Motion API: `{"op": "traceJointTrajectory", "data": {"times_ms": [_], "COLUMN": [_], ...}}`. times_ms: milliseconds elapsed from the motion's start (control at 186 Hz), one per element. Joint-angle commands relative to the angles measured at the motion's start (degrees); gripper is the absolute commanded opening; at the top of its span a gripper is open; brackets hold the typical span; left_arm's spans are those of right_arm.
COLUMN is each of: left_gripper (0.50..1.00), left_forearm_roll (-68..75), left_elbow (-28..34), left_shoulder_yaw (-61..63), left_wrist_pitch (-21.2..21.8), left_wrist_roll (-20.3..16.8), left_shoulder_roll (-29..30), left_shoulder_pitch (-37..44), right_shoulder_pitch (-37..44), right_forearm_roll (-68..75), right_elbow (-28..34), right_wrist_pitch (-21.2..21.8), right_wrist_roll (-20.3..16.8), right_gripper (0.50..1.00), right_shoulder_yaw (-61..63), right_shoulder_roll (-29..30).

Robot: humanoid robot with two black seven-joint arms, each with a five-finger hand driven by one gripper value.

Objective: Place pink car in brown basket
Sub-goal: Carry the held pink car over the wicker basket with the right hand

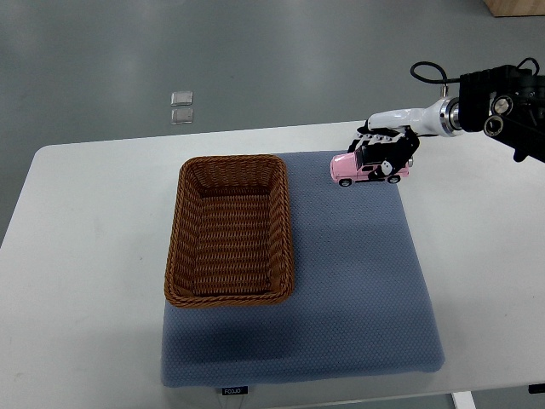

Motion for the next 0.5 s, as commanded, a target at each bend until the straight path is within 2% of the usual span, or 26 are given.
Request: {"op": "traceJointTrajectory", "data": {"times_ms": [0, 70, 194, 495], "left_gripper": [1.0, 1.0, 1.0, 1.0], "left_forearm_roll": [-0.01, -0.01, -0.01, -0.01], "left_elbow": [0.0, 0.0, -0.09, -0.35], "left_shoulder_yaw": [0.0, 0.0, 0.0, 0.0], "left_wrist_pitch": [0.0, 0.0, 0.0, 0.0], "left_wrist_roll": [0.0, 0.0, 0.0, 0.0], "left_shoulder_roll": [0.0, 0.0, 0.0, 0.0], "left_shoulder_pitch": [0.0, 0.0, 0.0, 0.0], "right_shoulder_pitch": [3.4, 5.25, 7.27, 5.34], "right_forearm_roll": [1.62, 3.02, 4.78, 7.86], "right_elbow": [0.2, 0.2, -0.77, -9.29], "right_wrist_pitch": [0.81, 0.81, 0.72, -1.47], "right_wrist_roll": [0.04, -0.05, -0.31, -0.31], "right_gripper": [0.5, 0.5, 0.5, 0.5], "right_shoulder_yaw": [-0.02, -0.19, -0.28, -0.72], "right_shoulder_roll": [0.81, 2.22, 8.28, 24.27]}}
